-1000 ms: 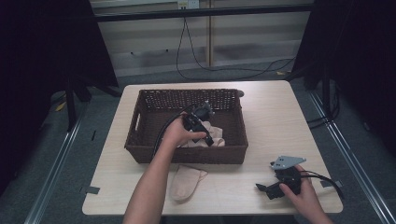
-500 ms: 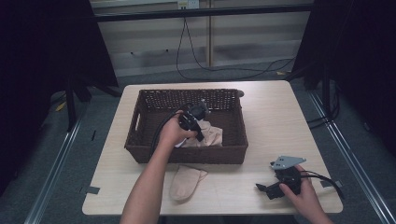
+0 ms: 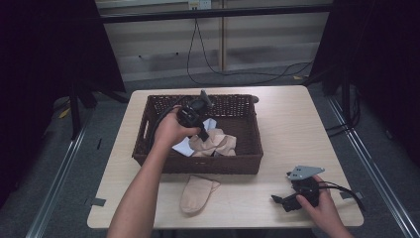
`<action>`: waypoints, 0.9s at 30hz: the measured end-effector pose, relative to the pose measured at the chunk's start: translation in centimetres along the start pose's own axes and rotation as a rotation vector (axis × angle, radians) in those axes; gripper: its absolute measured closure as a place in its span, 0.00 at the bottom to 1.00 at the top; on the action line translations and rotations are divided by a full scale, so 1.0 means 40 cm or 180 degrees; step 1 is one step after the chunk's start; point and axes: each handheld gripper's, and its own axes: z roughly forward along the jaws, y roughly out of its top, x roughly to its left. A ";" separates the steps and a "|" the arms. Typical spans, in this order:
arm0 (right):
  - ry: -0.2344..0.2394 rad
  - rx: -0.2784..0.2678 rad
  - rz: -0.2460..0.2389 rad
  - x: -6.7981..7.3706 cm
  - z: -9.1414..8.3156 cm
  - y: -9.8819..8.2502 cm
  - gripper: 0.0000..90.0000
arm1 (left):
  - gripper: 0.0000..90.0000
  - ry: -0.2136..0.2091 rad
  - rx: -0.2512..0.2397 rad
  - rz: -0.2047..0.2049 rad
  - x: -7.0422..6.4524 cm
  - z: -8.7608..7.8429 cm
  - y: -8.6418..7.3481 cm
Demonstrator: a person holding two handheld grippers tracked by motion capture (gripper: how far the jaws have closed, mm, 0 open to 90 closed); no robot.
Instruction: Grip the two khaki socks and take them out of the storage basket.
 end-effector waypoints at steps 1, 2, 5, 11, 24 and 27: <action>0.0001 0.0004 0.0010 0.000 0.000 0.000 0.00 | 0.92 -0.0014 -0.0004 -0.0023 -0.001 -0.008 0.000; -0.0007 0.0007 0.0007 0.000 0.000 0.000 0.00 | 0.92 -0.0041 -0.0027 -0.0028 -0.002 -0.032 0.001; -0.0002 0.0004 0.0002 0.000 0.000 0.000 0.00 | 0.92 -0.0040 -0.0030 -0.0036 -0.004 -0.053 0.001; -0.0006 0.0006 0.0001 0.000 0.000 0.000 0.00 | 0.92 -0.0059 -0.0022 -0.0046 -0.010 -0.100 -0.005; -0.0006 0.0006 0.0000 0.000 0.000 0.000 0.00 | 0.92 -0.0154 -0.0128 0.0085 -0.043 -0.178 -0.038; -0.0004 0.0003 0.0002 0.000 0.000 0.000 0.00 | 0.92 -0.0169 -0.0168 0.0110 -0.051 -0.188 -0.045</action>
